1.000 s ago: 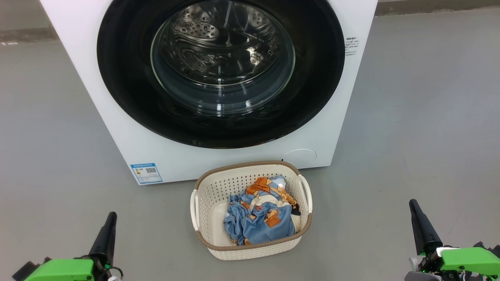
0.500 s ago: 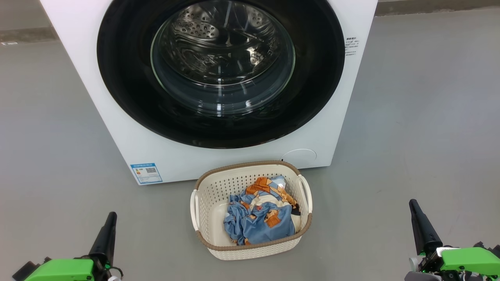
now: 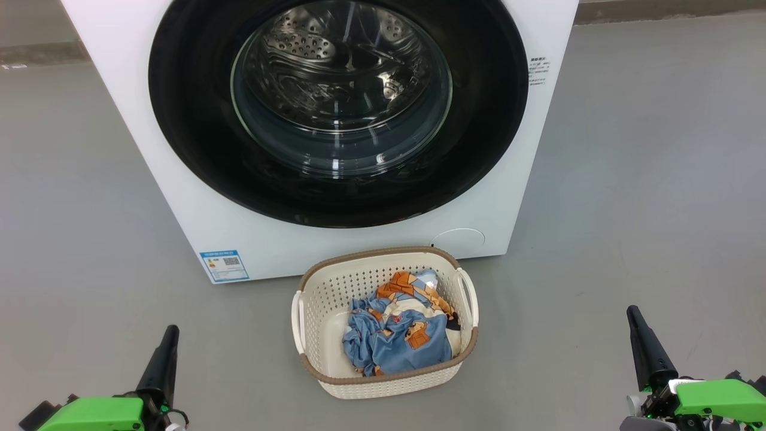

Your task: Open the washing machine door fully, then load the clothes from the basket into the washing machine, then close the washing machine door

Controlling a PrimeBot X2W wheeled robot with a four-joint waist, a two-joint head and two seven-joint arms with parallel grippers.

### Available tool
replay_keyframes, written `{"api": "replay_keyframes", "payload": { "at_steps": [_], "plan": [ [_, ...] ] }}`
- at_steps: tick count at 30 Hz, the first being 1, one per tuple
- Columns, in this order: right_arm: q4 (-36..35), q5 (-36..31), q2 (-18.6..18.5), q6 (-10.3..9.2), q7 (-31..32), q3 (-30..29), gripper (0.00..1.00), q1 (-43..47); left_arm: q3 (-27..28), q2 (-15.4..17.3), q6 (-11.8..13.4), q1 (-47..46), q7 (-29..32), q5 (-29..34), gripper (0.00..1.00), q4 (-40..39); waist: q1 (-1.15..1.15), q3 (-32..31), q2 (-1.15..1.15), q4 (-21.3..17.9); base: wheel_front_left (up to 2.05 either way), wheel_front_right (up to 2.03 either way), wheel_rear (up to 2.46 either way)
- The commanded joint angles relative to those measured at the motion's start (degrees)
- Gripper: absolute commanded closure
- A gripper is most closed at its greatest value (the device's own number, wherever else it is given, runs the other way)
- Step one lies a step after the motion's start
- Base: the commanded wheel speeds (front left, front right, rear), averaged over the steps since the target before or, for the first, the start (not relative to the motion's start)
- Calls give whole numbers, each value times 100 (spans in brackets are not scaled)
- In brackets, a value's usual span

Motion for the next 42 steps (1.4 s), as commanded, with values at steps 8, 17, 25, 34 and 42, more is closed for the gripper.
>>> {"api": "replay_keyframes", "payload": {
  "at_steps": [8, 17, 25, 34, 42],
  "plan": [
    [-142, 18, -27, -6, 43, 154, 100, -232, 188, 75, -41, -63, 33, -50, 100, -175, 0, 0, 0, 0, 0, 0, 0],
    [-142, 18, -27, -6, 43, 154, 100, -232, 188, 75, -41, -63, 33, -50, 100, -175, 0, 0, 0, 0, 0, 0, 0],
    [206, -2, 43, 0, -10, -1, 0, 113, -25, -65, 10, 103, -3, 3, 0, 192, 0, 1, 0, 0, 0, 0, 0],
    [191, -173, 48, 0, -133, 90, 0, 56, 23, -42, 7, 102, -40, 27, 0, 143, 13, -7, 0, -6, 0, 0, 0],
    [113, -600, 37, -1, -267, 143, 0, -48, -49, 93, 4, 92, -224, 220, 0, -14, 1, 18, 0, -18, 0, 0, 0]
  ]
}}
